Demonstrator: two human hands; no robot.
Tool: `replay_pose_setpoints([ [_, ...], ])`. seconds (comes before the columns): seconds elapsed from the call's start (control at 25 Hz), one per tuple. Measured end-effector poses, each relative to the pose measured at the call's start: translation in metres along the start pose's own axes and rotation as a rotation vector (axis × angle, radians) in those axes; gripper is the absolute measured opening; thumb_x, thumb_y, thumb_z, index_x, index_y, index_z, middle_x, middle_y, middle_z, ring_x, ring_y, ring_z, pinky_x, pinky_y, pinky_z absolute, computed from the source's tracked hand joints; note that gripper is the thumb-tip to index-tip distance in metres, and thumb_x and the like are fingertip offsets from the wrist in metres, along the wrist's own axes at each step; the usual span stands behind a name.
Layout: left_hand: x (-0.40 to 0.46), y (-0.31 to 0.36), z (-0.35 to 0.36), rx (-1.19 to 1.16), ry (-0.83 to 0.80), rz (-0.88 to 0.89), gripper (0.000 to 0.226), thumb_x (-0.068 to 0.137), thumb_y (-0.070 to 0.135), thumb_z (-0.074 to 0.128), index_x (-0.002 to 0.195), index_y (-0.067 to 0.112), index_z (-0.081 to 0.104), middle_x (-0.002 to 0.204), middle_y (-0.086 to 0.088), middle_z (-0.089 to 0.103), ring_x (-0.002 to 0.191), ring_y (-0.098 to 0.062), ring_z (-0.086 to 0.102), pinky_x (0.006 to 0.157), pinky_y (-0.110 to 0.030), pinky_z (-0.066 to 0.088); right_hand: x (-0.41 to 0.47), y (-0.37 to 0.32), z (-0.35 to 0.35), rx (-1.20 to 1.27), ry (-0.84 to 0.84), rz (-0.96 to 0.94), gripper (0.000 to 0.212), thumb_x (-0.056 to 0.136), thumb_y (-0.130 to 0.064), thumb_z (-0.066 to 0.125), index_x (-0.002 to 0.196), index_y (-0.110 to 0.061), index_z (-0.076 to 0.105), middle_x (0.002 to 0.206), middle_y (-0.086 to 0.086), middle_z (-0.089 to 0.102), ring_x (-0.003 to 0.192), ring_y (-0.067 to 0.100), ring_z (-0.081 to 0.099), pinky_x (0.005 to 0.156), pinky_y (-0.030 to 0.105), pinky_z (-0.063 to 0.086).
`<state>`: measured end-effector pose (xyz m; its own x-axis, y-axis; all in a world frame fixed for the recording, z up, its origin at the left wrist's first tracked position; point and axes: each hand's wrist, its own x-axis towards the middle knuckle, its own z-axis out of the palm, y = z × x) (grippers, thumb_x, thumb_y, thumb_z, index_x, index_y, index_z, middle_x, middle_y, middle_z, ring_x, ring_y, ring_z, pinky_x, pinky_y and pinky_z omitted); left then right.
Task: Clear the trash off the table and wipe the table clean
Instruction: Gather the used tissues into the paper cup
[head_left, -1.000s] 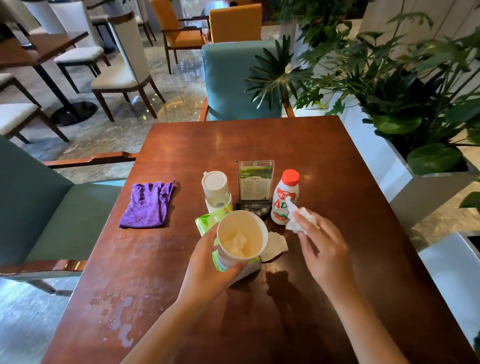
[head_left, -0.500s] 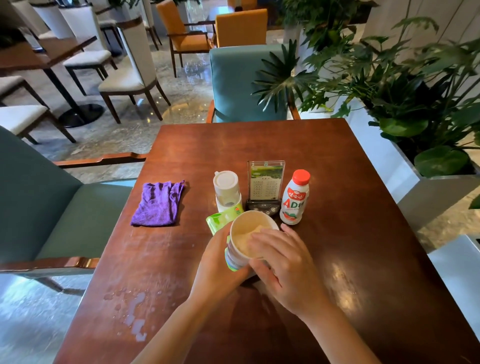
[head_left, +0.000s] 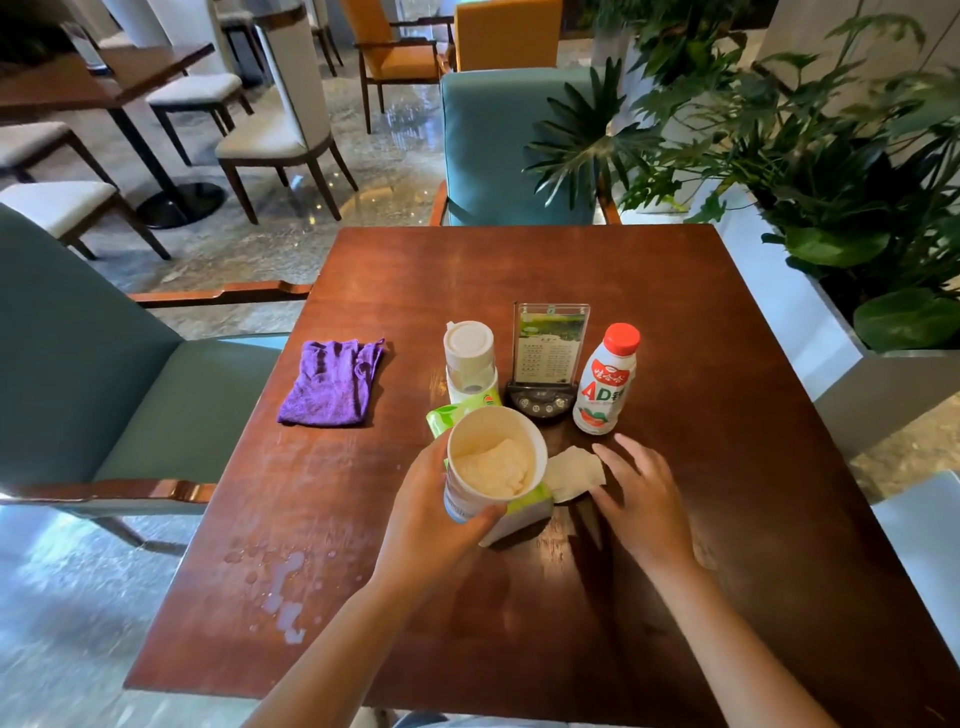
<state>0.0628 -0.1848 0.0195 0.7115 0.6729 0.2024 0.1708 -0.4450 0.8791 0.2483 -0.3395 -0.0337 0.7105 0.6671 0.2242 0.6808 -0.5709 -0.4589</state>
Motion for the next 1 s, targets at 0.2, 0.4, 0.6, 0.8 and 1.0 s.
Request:
replay_pose_setpoints([
  [0.2, -0.004, 0.0, -0.004, 0.018, 0.011, -0.007, 0.077, 0.064, 0.042, 0.084, 0.13, 0.039, 0.043, 0.127, 0.024, 0.054, 0.118, -0.005, 0.053, 0.091, -0.027, 0.051, 0.015, 0.022, 0.049, -0.133, -0.386, -0.006, 0.058, 0.084, -0.026, 0.064, 0.138, -0.023, 0.042, 0.15, 0.009, 0.032, 0.135, 0.028, 0.029, 0.103, 0.041, 0.038],
  [0.4, -0.005, -0.002, -0.01, 0.008, 0.019, -0.029, 0.08, 0.063, 0.025, 0.088, 0.131, 0.026, 0.046, 0.126, 0.013, 0.058, 0.115, -0.005, 0.056, 0.09, -0.026, 0.051, 0.01, 0.019, 0.072, -0.182, -0.343, 0.044, 0.031, 0.09, -0.032, 0.053, 0.114, -0.014, 0.063, 0.128, 0.009, 0.056, 0.12, 0.027, 0.045, 0.089, 0.038, 0.045],
  [0.6, -0.006, -0.001, -0.016, -0.034, 0.016, -0.034, 0.079, 0.063, 0.02, 0.088, 0.131, 0.021, 0.047, 0.126, 0.012, 0.058, 0.114, -0.002, 0.056, 0.09, -0.018, 0.048, -0.003, 0.025, 0.065, 0.017, -0.154, 0.146, 0.009, 0.082, -0.003, 0.058, 0.075, -0.002, 0.063, 0.083, 0.013, 0.065, 0.088, 0.034, 0.057, 0.067, 0.042, 0.045],
  [0.8, -0.005, 0.0, -0.013, -0.021, 0.001, -0.019, 0.08, 0.063, 0.023, 0.088, 0.13, 0.027, 0.046, 0.126, 0.013, 0.058, 0.115, -0.001, 0.055, 0.089, -0.02, 0.049, 0.005, -0.006, 0.018, 0.283, 0.183, 0.283, 0.007, 0.076, 0.008, 0.065, 0.08, 0.004, 0.067, 0.081, 0.018, 0.069, 0.078, 0.035, 0.064, 0.07, 0.029, 0.044],
  [1.0, -0.003, 0.006, -0.006, -0.028, 0.014, 0.009, 0.079, 0.064, 0.025, 0.087, 0.13, 0.035, 0.045, 0.127, 0.017, 0.057, 0.116, -0.007, 0.056, 0.091, -0.03, 0.052, 0.009, -0.073, -0.057, 0.338, 0.541, -0.191, 0.006, 0.077, -0.003, 0.07, 0.083, -0.003, 0.069, 0.093, 0.008, 0.071, 0.09, 0.017, 0.063, 0.087, 0.022, 0.047],
])
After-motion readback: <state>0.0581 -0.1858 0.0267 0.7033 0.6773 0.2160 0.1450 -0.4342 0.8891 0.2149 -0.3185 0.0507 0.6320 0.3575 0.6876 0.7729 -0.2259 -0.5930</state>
